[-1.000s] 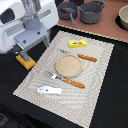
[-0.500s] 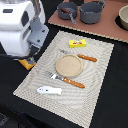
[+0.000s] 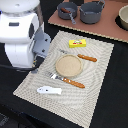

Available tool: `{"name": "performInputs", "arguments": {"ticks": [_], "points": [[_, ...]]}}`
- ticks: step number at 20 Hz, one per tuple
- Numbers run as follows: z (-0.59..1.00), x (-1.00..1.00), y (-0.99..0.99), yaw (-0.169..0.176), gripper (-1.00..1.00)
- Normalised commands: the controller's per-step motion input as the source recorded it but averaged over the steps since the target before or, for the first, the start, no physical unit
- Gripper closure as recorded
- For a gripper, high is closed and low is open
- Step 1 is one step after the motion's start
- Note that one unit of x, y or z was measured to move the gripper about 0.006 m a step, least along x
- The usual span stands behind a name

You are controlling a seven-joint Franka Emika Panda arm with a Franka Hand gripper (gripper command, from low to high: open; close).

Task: Interact with the objects in diverse but meaningful ways.

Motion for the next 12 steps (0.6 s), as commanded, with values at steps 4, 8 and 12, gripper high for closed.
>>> {"name": "performInputs", "arguments": {"ticks": [4,8,12], "points": [[0.00,0.78,-0.48,0.000,-1.00],[0.00,0.80,-0.46,0.000,-1.00],[-0.01,0.81,-0.37,0.001,-1.00]]}}
